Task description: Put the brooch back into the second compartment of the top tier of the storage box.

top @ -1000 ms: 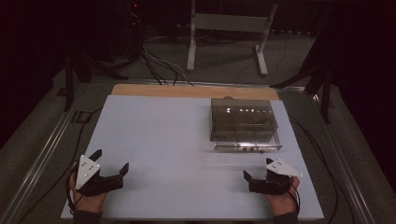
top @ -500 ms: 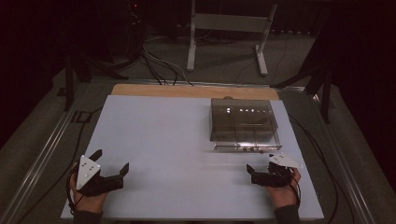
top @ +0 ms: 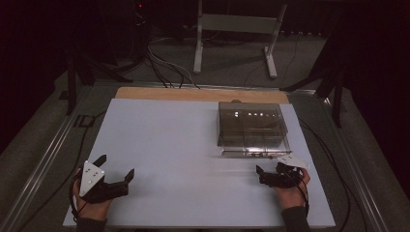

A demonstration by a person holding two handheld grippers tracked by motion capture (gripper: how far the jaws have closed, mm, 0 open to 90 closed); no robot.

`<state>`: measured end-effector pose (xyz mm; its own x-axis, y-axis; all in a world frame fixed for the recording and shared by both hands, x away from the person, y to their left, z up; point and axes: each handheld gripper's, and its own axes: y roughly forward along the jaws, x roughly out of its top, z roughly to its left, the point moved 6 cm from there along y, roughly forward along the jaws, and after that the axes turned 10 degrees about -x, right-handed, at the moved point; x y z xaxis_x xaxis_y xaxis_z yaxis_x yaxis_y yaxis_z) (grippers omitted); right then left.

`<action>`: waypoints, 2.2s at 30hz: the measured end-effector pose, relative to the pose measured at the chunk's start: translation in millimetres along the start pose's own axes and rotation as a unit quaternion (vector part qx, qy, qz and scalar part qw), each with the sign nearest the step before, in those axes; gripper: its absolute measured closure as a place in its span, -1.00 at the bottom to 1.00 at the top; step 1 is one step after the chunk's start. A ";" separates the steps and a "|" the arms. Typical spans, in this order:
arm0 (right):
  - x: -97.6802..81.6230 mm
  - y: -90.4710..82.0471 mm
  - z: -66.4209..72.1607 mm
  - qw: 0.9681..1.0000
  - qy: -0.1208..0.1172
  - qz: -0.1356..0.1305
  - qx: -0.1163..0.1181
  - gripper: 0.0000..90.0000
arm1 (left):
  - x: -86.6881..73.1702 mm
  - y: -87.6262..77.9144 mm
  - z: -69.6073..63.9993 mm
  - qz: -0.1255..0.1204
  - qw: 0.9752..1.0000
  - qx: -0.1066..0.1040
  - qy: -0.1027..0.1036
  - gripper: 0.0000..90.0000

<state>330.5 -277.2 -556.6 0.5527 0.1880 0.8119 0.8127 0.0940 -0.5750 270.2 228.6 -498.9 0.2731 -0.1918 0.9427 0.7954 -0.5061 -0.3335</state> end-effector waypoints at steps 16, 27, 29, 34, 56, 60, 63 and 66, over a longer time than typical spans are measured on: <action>4.3 17.7 -10.9 0.998 0.027 0.001 -0.055 -0.15 | -0.3 0.3 0.2 -0.001 1.000 0.000 -0.002 -1.00; 6.2 29.2 -15.7 0.996 0.024 0.033 -0.074 0.33 | -1.1 1.2 0.0 0.002 1.000 -0.001 -0.002 -1.00; 5.7 31.3 -15.7 0.996 0.023 0.043 -0.072 0.39 | -1.1 1.6 -0.3 0.002 1.000 -0.002 -0.001 -1.00; 4.9 33.7 -18.0 0.996 0.037 0.054 -0.061 0.50 | -1.2 1.8 -0.4 0.002 1.000 -0.003 -0.001 -1.00; 2.6 24.1 -20.3 0.996 0.040 0.060 -0.057 0.79 | -1.3 1.3 0.1 0.001 1.000 -0.001 -0.003 -1.00; 3.1 18.9 -19.1 0.996 0.042 0.059 -0.051 0.79 | -1.2 1.2 0.0 0.001 1.000 -0.001 -0.003 -1.00; 3.2 14.5 -18.1 0.996 0.042 0.057 -0.045 0.79 | -1.2 1.1 0.1 0.001 1.000 0.000 -0.004 -1.00; 3.4 9.7 -17.7 0.997 0.043 0.057 -0.040 0.79 | -1.0 1.0 0.1 0.001 1.000 0.000 -0.003 -1.00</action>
<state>343.5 -292.9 -557.7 0.6527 0.1083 0.7498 0.7544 -0.0028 -0.6564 270.7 228.4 -500.2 0.2773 -0.1874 0.9423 0.7949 -0.5062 -0.3346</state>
